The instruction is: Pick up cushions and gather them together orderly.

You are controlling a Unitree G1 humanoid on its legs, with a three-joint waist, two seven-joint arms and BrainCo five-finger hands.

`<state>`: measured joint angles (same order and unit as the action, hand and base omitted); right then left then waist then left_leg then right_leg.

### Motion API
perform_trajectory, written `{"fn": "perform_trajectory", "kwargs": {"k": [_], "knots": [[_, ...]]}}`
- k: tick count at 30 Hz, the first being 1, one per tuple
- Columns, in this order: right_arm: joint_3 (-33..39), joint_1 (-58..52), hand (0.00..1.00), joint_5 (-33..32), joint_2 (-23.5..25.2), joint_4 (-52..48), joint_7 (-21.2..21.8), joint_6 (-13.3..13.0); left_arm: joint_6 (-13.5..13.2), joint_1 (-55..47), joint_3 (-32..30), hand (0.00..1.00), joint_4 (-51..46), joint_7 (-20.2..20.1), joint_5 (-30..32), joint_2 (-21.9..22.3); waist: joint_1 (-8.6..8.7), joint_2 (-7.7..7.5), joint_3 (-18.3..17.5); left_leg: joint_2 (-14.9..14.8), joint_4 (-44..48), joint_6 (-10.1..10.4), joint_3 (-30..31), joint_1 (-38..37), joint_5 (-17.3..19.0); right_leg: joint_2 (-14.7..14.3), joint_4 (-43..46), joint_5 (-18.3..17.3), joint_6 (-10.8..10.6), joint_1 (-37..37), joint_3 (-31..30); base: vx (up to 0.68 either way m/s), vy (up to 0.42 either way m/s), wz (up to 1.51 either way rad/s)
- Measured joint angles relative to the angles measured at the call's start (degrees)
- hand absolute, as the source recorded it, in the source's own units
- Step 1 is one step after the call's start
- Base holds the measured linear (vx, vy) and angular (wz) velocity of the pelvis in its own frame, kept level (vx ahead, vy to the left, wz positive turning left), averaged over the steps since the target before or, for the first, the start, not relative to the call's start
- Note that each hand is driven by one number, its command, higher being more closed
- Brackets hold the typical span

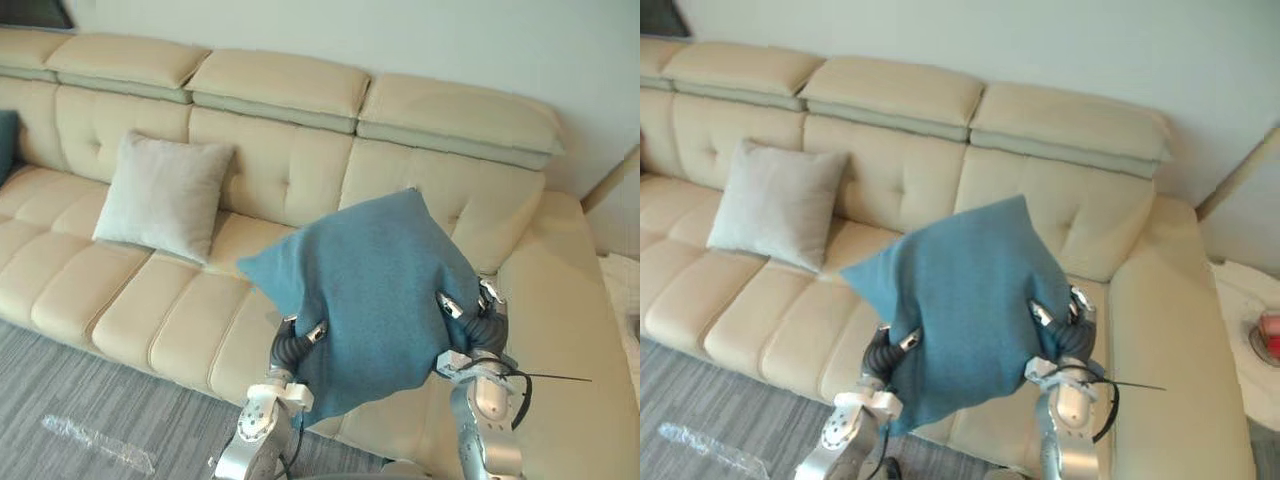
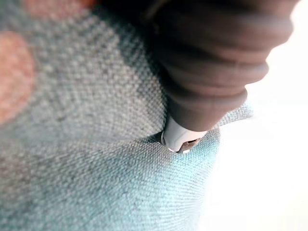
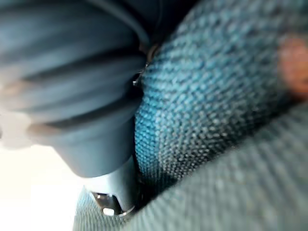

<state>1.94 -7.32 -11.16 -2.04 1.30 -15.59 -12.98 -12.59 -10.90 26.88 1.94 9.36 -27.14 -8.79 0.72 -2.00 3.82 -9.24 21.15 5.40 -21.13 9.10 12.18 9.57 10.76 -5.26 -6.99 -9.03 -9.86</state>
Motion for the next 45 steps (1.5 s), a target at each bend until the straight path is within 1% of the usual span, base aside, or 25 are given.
{"fn": "perform_trajectory", "kwargs": {"k": [1,3,4,5,7,10,11,12,14,15,16,17,18,19,20,21,22,23,24,27,34,38,39,41,45], "knots": [[-0.21,0.94,1.00,0.00,-0.64,1.95,0.09,0.02,0.01,0.02,-0.11,1.00,0.60,0.00,0.00,-0.02,0.04,0.24,0.01,-0.29,-0.30,0.27,-0.90,-0.41,0.42,-0.43,0.92,0.87,0.16,-1.87,0.06,-0.03,0.031,-1.61],[-0.74,3.31,1.00,-0.01,-1.71,7.16,1.00,0.33,0.23,0.14,-1.40,1.00,2.41,0.02,0.03,0.01,0.06,0.61,0.07,-1.04,-3.52,0.57,-3.87,-2.39,0.33,-0.97,1.06,4.38,2.36,-4.79,6.75,-0.04,0.015,-1.41],[-0.92,3.57,1.00,-0.01,-1.94,7.78,1.05,0.42,0.29,0.14,-1.65,1.00,2.59,0.03,0.04,-0.01,0.14,0.61,0.07,-1.06,-4.07,0.68,-4.47,-2.73,0.18,-0.81,0.75,4.79,2.96,-5.21,8.87,-0.02,-0.016,-1.07],[-1.82,3.97,1.00,-0.01,-3.32,9.43,1.07,0.75,0.61,0.71,-2.06,1.00,3.64,0.04,0.04,-0.01,1.47,0.68,0.15,-0.82,-5.38,0.73,-5.08,-3.39,-0.45,-0.10,-1.20,6.28,3.84,-4.89,15.37,0.02,-0.019,-0.67],[-1.85,3.93,1.00,0.00,-4.31,9.68,1.07,1.19,1.13,1.81,-2.01,1.00,3.92,0.07,0.04,-0.01,3.05,0.86,0.27,-0.70,-5.18,0.69,-3.95,-3.16,-0.77,-0.78,-2.91,7.42,3.28,-4.78,15.02,0.06,-0.041,-0.44],[-1.85,3.19,1.00,0.00,-5.23,9.60,1.06,1.37,1.21,3.16,-1.70,1.00,4.55,0.06,0.11,0.19,3.34,1.44,0.67,-2.49,-3.02,0.76,-1.51,-3.47,-0.73,-2.12,-3.48,7.09,3.30,-2.96,15.18,0.04,-0.083,-0.04],[-1.85,2.40,1.00,0.00,-5.03,9.24,1.06,1.37,1.20,3.27,-1.72,1.00,4.59,0.06,0.11,0.37,3.28,1.71,1.11,-3.68,0.29,0.75,-0.74,-3.12,-0.71,-2.68,-4.35,6.75,3.42,-0.86,15.81,0.03,-0.111,0.14],[-1.86,0.21,1.00,-0.01,-4.68,6.60,1.06,1.38,1.20,3.08,-1.74,1.00,4.49,0.06,0.13,0.91,2.15,2.73,2.53,-6.58,9.52,0.39,1.48,-2.11,-0.62,-4.28,-5.59,5.43,3.95,3.24,16.15,0.00,-0.110,0.06],[-2.00,-1.20,1.00,0.00,-4.65,3.99,1.06,1.37,1.17,2.13,-2.05,1.00,3.91,0.06,0.15,1.26,1.15,4.09,2.39,-8.26,15.24,-0.99,3.54,-0.33,-1.50,-5.56,-6.24,4.61,3.96,4.41,15.97,-0.05,-0.106,-0.11],[-2.08,-1.84,1.00,-0.01,-4.41,1.74,1.06,1.34,1.17,1.11,-2.35,1.00,2.81,0.06,0.15,1.26,0.99,4.26,1.95,-7.95,17.28,-3.25,6.14,1.84,-3.91,-5.69,-9.73,4.43,4.28,5.62,15.37,0.01,-0.089,-0.13],[-2.05,-1.64,1.00,-0.02,-4.11,0.40,1.07,1.22,1.15,1.11,-2.53,1.00,1.52,0.05,0.18,1.22,0.91,4.06,1.85,-6.67,16.95,-3.93,7.70,3.38,-7.04,-5.45,-13.44,3.96,5.11,6.27,14.70,0.07,-0.060,-0.11],[-2.05,-1.49,1.00,-0.03,-4.05,0.01,1.06,1.21,1.14,1.12,-2.65,1.00,0.98,0.05,0.25,1.26,0.65,4.05,1.86,-6.51,16.96,-4.13,7.93,4.03,-8.02,-5.56,-14.07,3.64,5.71,6.50,14.58,0.10,-0.084,-0.10],[-1.95,-0.82,1.00,-0.04,-3.42,-0.41,1.03,0.87,0.71,1.26,-3.23,1.00,-0.65,0.00,0.80,1.06,0.33,3.07,2.89,-5.46,17.51,-2.52,9.63,6.08,-6.90,-4.93,-14.08,5.40,7.89,5.93,13.42,0.05,-0.051,-0.01],[-1.84,-0.64,1.00,-0.04,-3.27,0.16,0.90,0.86,0.70,1.20,-3.19,1.00,-0.62,-0.02,1.18,1.21,0.29,2.53,3.13,-2.58,11.12,-0.55,13.17,4.54,-2.04,-4.83,-13.82,8.01,7.67,5.79,12.00,0.04,-0.029,0.01],[-1.81,-0.49,1.00,-0.02,-3.27,0.35,0.89,0.86,0.72,1.19,-3.14,1.00,-0.59,-0.02,1.18,1.21,0.28,2.51,3.14,-1.62,8.30,-0.13,14.23,3.99,-1.58,-4.85,-13.77,8.47,7.72,5.76,11.93,-0.01,0.056,-0.19],[-1.59,0.60,1.00,0.05,-3.49,2.03,0.87,0.55,0.72,1.15,-3.07,1.00,-0.47,-0.01,1.22,1.14,-0.15,3.68,2.65,-0.14,-2.36,0.09,16.48,1.06,-1.85,-6.13,-14.06,8.57,7.44,4.98,11.45,0.04,0.079,-0.58],[-1.72,1.65,1.00,0.04,-2.91,3.98,0.90,0.71,0.70,1.33,-3.25,1.00,-0.12,-0.01,1.21,0.49,-1.20,3.76,2.80,0.10,-5.97,1.54,16.02,-0.60,-2.51,-7.16,-14.66,9.47,6.28,5.09,10.43,0.07,0.093,-0.65],[-1.85,1.58,1.00,0.04,-2.65,4.14,0.90,0.87,0.74,1.20,-3.32,1.00,-0.04,0.00,1.21,0.37,-1.26,3.43,2.78,0.24,-6.40,1.23,15.34,-0.87,-2.77,-7.10,-14.97,9.45,6.40,5.12,10.28,0.12,0.068,-0.48],[-1.99,1.01,1.00,0.05,-2.42,4.10,0.90,0.89,0.78,1.05,-3.25,1.00,0.14,0.00,1.22,0.32,-1.10,2.70,2.82,1.00,-7.27,1.37,14.82,-1.19,-3.14,-6.47,-15.25,10.67,4.86,4.94,10.28,0.14,0.055,-0.18],[-1.93,0.85,1.00,0.04,-3.36,4.10,0.90,0.90,1.04,1.21,-2.65,1.00,0.56,-0.01,1.23,0.34,-0.61,2.61,2.74,2.74,-10.20,0.49,13.01,-2.99,-3.90,-4.82,-15.60,10.76,3.93,4.56,9.01,0.12,0.064,-0.17],[-1.93,1.73,1.00,0.76,-4.41,4.23,0.87,0.89,1.04,3.51,-2.60,1.00,0.57,0.10,2.31,-0.12,-0.64,2.65,2.71,4.30,-16.11,-0.22,13.22,-3.30,-7.25,-3.71,-15.83,10.92,3.74,2.51,10.15,0.06,0.003,0.03],[-2.01,4.35,1.00,4.05,-5.00,5.75,-0.26,0.88,0.95,4.95,-2.69,1.00,0.57,0.85,2.73,-0.14,-0.94,2.60,2.75,4.47,-18.37,-0.20,14.43,-1.39,-8.94,-3.67,-15.83,11.15,3.67,0.16,11.26,-0.06,-0.029,0.14],[-2.24,8.37,1.00,5.87,-5.19,8.68,-1.83,0.88,0.95,7.24,-2.74,1.00,0.68,3.17,4.93,-0.23,-1.11,2.36,2.94,4.48,-18.95,-0.08,15.36,1.32,-10.06,-3.73,-15.84,12.36,3.94,-2.52,11.72,-0.11,-0.024,0.13],[-2.45,9.92,1.00,6.74,-5.25,9.17,-3.05,0.97,0.95,9.30,-2.81,1.00,1.18,4.68,6.11,-0.25,-1.34,2.19,3.10,4.51,-19.03,-0.07,15.56,2.75,-10.52,-3.65,-15.84,12.73,3.82,-3.66,12.17,-0.11,-0.015,0.14],[-3.08,18.88,1.00,8.96,-5.39,9.48,-6.87,1.45,0.95,20.27,-4.84,1.00,3.64,9.79,8.97,-0.85,-2.83,0.71,5.38,4.19,-18.41,-0.11,16.00,7.44,-11.98,-3.63,-15.84,14.90,4.07,-7.95,12.42,-0.19,-0.031,0.07]]}}
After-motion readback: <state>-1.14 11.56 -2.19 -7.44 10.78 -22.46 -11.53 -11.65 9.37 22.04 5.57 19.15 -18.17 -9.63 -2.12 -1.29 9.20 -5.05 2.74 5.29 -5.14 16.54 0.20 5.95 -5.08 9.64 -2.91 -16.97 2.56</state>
